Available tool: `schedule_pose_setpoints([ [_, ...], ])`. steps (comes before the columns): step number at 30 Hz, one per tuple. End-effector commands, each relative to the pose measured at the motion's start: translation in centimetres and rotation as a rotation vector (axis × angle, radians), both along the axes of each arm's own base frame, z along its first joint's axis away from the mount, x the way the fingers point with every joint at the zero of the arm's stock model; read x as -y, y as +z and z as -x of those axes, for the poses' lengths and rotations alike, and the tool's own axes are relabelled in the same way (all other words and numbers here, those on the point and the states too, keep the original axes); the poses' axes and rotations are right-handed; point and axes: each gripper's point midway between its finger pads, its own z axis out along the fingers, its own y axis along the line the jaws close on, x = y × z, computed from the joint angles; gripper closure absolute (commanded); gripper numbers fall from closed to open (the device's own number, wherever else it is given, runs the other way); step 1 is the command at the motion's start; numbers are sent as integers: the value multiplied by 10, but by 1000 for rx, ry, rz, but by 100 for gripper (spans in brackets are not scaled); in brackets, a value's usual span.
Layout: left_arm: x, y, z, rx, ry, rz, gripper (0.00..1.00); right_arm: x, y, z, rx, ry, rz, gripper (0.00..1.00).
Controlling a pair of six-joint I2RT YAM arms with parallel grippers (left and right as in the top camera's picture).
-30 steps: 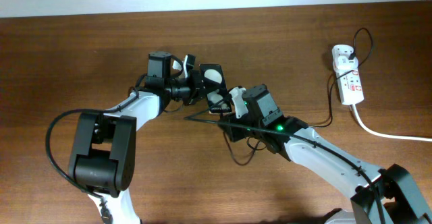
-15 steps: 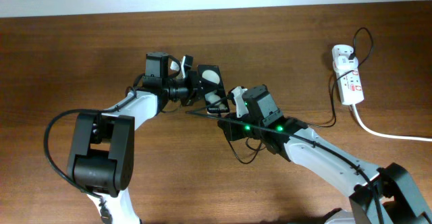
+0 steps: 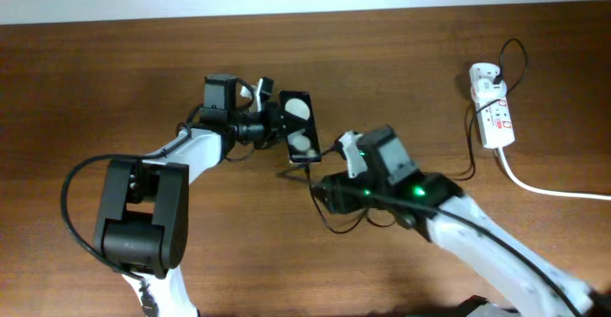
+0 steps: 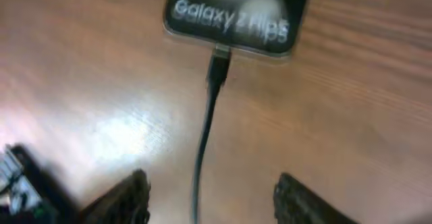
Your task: Plug charger to phone and switch on socket
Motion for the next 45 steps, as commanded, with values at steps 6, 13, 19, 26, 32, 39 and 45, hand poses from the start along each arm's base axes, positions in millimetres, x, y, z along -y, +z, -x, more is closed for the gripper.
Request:
schedule_pose_setpoints([
  [6,-22,-43,-7,6,117,-276,92,41,41,5,172,-80,117,11],
  [13,-38,-75,4,-68,162,-453,86,45,36,11,145,-77,134,11],
  [19,-45,-94,21,-165,150,-501,46,46,33,14,130,-73,141,11],
  [26,-84,-107,49,-370,183,-546,1,50,27,21,93,-73,161,10],
  [32,-136,-87,56,-457,228,-561,1,53,28,24,91,-76,170,10],
  [39,-119,194,64,443,247,-514,1,202,40,-36,67,-614,135,1],
  [45,-121,234,87,562,281,-493,1,310,66,-55,204,-950,129,1],
])
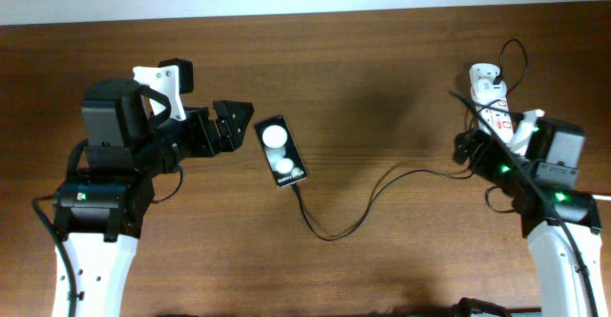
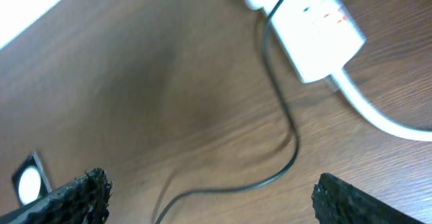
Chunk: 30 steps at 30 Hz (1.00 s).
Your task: Plug charger to phone and switch on socket
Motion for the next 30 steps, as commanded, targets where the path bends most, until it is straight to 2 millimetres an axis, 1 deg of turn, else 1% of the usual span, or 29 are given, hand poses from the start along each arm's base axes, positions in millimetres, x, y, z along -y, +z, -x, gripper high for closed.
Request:
schedule_pose_setpoints([
  [1,-2,5,2,28,-1,-21,1,32,31,-16,149,-42,59,1],
  [2,-2,5,2,28,-1,-21,1,34,39,-26,196,-20,83,19],
  [3,-2,5,2,28,-1,-21,1,38,35,-34,201,-31,77,92],
  [4,-2,5,2,28,-1,-21,1,43,26,-45,191,-46,58,96],
  [6,-2,5,2,28,-1,-21,1,54,-1,-80,136,-39,15,96],
  [9,-2,5,2,28,-1,-21,1,72,-21,-125,72,-41,-9,96],
  [11,-2,5,2,28,-1,-21,1,81,-30,-145,40,-42,-22,96],
  [12,-2,5,2,28,-1,-21,1,89,-35,-155,26,-52,-24,96],
  [13,-2,5,2,28,-1,-21,1,98,-37,-160,25,-68,-24,96],
  [14,-2,5,2,28,-1,-21,1,117,-39,-161,27,-115,-36,96],
  [16,-2,5,2,28,-1,-21,1,145,-42,-158,42,-168,-29,96],
  [17,-2,5,2,28,-1,-21,1,160,-47,-156,45,-196,-28,96],
  [18,-2,5,2,28,-1,-21,1,170,-60,-156,39,-211,-35,96],
  [19,-2,5,2,28,-1,-21,1,170,-78,-159,21,-206,-52,96],
  [21,-2,5,2,28,-1,-21,1,165,-109,-165,3,-175,-102,96],
  [22,-2,5,2,28,-1,-21,1,163,-119,-167,-2,-165,-119,96],
  [23,-2,5,2,28,-1,-21,1,161,-133,-167,-20,-161,-131,96],
  [25,-2,5,2,28,-1,-21,1,153,-142,-170,-29,-143,-141,96],
  [26,-2,5,2,28,-1,-21,1,149,-143,-173,-28,-133,-140,96],
  [28,-2,5,2,28,-1,-21,1,133,-143,-180,-29,-101,-138,96],
  [30,-2,5,2,28,-1,-21,1,125,-145,-180,-41,-89,-140,96],
])
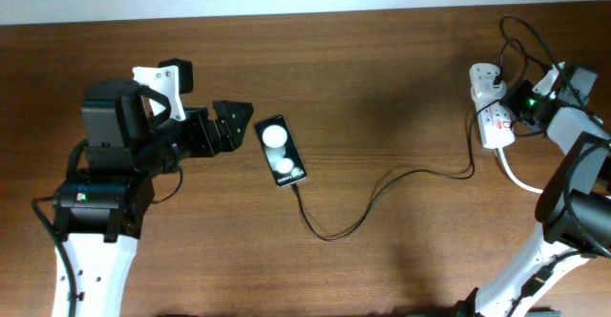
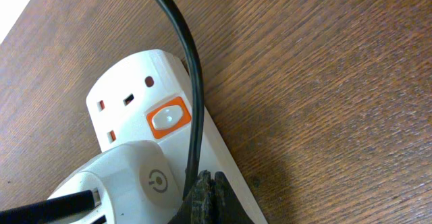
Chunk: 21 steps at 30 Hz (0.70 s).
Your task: Plug charger to phone and switch on socket
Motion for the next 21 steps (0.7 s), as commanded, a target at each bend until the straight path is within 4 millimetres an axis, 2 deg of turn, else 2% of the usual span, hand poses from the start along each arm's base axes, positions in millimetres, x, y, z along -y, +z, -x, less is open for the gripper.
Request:
schedule_pose_setpoints([
  [1,-1,5,2,30,-7,-17,1,-17,-8,-3,-21,38,-20,96],
  [10,-1,5,2,30,-7,-17,1,-29,-23,16,-125,40,-70,96],
  [16,-1,5,2,30,-7,-17,1,-49,-29,23,-178,71,-94,96],
  [21,-1,5,2,30,-7,-17,1,-54,-34,33,-227,72,-118,96],
])
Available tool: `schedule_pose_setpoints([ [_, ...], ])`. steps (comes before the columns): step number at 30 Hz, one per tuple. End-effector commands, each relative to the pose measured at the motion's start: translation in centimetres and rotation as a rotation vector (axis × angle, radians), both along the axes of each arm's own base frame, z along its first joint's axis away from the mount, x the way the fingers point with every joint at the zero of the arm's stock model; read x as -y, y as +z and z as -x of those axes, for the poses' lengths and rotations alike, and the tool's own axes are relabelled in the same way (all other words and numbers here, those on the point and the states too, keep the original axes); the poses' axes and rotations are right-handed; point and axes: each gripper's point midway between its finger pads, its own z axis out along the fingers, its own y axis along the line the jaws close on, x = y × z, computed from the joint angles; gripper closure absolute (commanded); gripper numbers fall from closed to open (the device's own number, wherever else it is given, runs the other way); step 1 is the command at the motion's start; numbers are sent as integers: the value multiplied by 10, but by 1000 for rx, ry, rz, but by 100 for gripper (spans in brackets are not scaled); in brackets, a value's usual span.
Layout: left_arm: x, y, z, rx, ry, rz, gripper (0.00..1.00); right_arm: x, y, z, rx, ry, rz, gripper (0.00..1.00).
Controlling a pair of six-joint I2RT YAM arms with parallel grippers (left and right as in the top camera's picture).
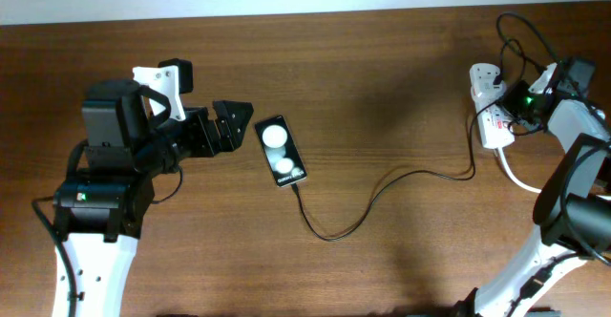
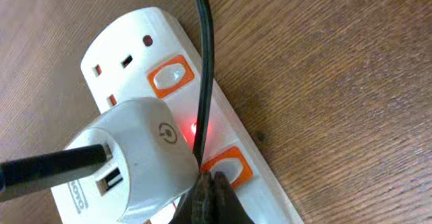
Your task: Plug charger to phone and switch on socket
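Observation:
The black phone (image 1: 282, 152) lies flat mid-table with the black charger cable (image 1: 382, 188) plugged into its near end. That cable runs right to a white charger plug (image 2: 128, 156) seated in the white power strip (image 1: 489, 107). My right gripper (image 2: 209, 187) is shut, its tips touching the orange switch (image 2: 226, 169) beside the plug. A red light (image 2: 198, 128) glows on the strip next to that switch. My left gripper (image 1: 234, 124) hangs open just left of the phone, not touching it.
A second orange switch (image 2: 169, 77) and a free socket (image 2: 125, 59) sit at the strip's far end. The strip's white lead (image 1: 549, 188) runs off the table's right edge. The table's back edge meets a white wall.
My right gripper, still shut, has shifted a little along the strip onto the switch beside the charger plug. A red light now glows there. The left arm and phone are unchanged.
At first both grippers were at the phone, the left holding it and the right open behind the plugged-in cable. Then the phone lay flat, the left gripper beside it, the right open near the strip. Later the right was shut at the strip; now its light is on.

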Motion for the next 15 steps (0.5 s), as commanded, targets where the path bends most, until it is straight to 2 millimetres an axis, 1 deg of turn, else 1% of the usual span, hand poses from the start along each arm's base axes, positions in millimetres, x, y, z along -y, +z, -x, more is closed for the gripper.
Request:
schedule_pose_setpoints([
  [1,-1,5,2,30,-7,-17,1,-40,-36,19,-110,65,-87,96],
  [3,-1,5,2,30,-7,-17,1,-41,-37,21,-125,64,-88,96],
  [5,-1,5,2,30,-7,-17,1,-21,-47,41,-235,-55,-24,96],
  [6,-1,5,2,30,-7,-17,1,-7,-45,59,-301,-153,-5,96],
  [7,-1,5,2,30,-7,-17,1,2,-37,68,-326,-199,19,96],
  [8,-1,5,2,30,-7,-17,1,19,-11,82,-344,-270,101,96],
  [9,-1,5,2,30,-7,-17,1,30,25,91,-320,-336,166,96],
  [10,-1,5,2,30,-7,-17,1,32,57,93,-263,-350,194,96],
  [11,-1,5,2,30,-7,-17,1,31,94,95,-188,-360,215,96],
  [12,-1,5,2,30,-7,-17,1,24,142,99,-82,-361,244,96],
  [13,-1,5,2,30,-7,-17,1,12,183,107,10,-346,259,96],
  [14,-1,5,2,30,-7,-17,1,-11,221,116,109,-266,256,96],
  [15,-1,5,2,30,-7,-17,1,-47,256,124,222,-97,248,96],
])
